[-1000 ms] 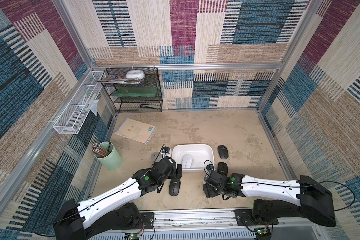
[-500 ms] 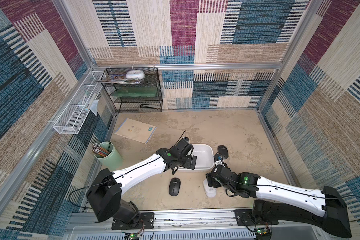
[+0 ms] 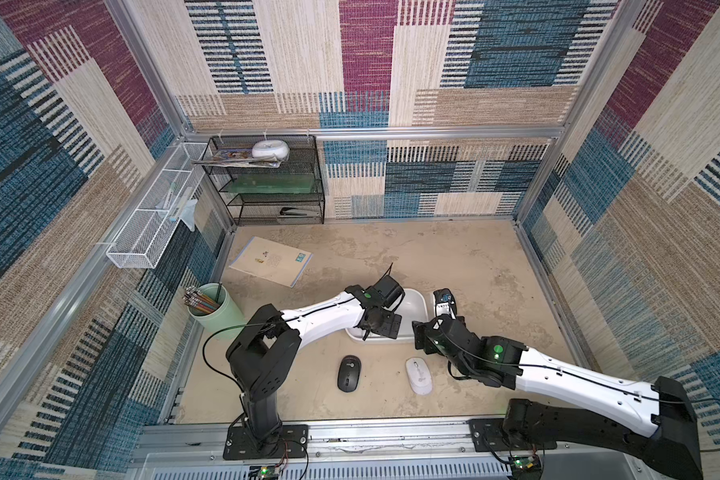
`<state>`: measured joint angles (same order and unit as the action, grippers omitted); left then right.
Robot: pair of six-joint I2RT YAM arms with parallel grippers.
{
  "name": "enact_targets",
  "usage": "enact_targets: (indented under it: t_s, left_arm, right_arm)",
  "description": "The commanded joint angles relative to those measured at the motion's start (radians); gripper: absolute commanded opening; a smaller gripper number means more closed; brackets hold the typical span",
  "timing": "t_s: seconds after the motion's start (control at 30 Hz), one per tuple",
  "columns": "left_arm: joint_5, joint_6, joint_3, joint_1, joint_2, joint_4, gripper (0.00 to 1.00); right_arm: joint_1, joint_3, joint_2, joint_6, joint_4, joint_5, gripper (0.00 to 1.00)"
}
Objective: Take out the mouse from the storage box
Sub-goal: Pick up the mouse from the storage box.
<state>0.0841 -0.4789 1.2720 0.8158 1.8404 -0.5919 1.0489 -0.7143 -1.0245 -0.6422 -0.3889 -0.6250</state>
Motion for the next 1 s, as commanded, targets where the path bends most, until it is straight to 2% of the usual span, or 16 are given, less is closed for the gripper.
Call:
enact_targets:
  t_s: [0.0,0.27,0.43,0.77,0.97]
  left_arm:
    - [0.003,0.008,0.014,0.0,0.033,-0.017,0.95]
    - [0.022,0.017,0.027,-0.003,0.084,-0.001,0.82]
    - [0.034,0.012,0.046,-0.005,0.103,-0.003,0.7]
    - [0.039,0.029,0.01,-0.003,0.009,0.027,0.62]
    - [0.039,0.031,-0.053,0.017,-0.14,0.047,0.6]
  right_arm:
    - [-0.011,0.007,0.017,0.017,0.033,-0.017,0.86]
    - [-0.013,0.022,0.022,0.009,0.048,0.008,0.86]
    - [-0.014,0.029,0.026,0.007,0.054,0.009,0.86]
    - [-0.016,0.048,0.055,-0.006,0.066,-0.009,0.86]
    - [-0.021,0.059,0.078,-0.03,0.05,-0.054,0.86]
